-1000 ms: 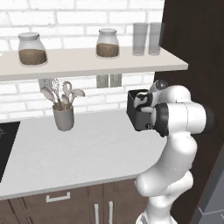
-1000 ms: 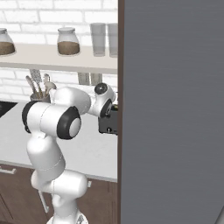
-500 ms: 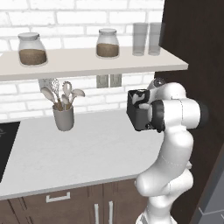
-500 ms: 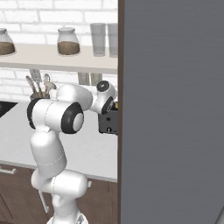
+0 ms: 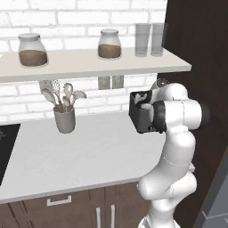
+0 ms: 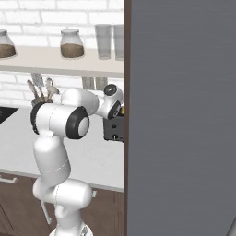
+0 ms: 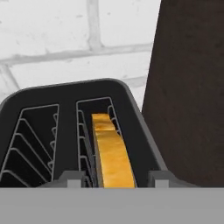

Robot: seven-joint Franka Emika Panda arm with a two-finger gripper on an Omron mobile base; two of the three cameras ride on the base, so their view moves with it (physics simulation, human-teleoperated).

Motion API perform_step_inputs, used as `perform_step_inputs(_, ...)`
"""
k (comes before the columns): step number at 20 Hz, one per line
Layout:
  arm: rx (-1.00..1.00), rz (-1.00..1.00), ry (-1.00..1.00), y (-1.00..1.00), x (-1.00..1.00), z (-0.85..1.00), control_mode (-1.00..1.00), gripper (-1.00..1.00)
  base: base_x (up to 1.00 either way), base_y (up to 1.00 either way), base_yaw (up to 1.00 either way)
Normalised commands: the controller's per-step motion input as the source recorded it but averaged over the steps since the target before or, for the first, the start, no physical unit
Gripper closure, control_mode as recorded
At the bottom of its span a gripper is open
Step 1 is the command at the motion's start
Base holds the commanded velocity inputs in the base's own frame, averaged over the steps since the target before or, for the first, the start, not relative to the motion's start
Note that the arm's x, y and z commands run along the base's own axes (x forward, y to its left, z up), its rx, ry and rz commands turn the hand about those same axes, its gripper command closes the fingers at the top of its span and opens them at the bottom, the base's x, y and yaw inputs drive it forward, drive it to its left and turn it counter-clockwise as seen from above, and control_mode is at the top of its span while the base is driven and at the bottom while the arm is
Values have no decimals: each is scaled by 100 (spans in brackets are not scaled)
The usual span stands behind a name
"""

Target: Start the toaster. Once the lever pops up, take the bread to the plate on the dining counter.

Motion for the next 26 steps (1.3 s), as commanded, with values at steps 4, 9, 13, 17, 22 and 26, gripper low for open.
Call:
perform_step_inputs(4, 0, 3, -12, 0, -5, -3, -100, 100, 0, 0, 0)
perform_step_inputs(9, 0, 2, -19, 0, -25, 0, -100, 100, 0, 0, 0)
perform_step_inputs(13, 0, 0, -30, 0, -60, 34, -100, 100, 0, 0, 0)
perform_step_inputs(17, 0, 0, -31, 0, -45, 84, -100, 100, 0, 0, 0)
perform_step_inputs(22, 0, 0, -18, 0, -41, 92, -100, 100, 0, 0, 0)
perform_step_inputs(26, 0, 0, -4, 1, -58, 72, -100, 100, 0, 0, 0)
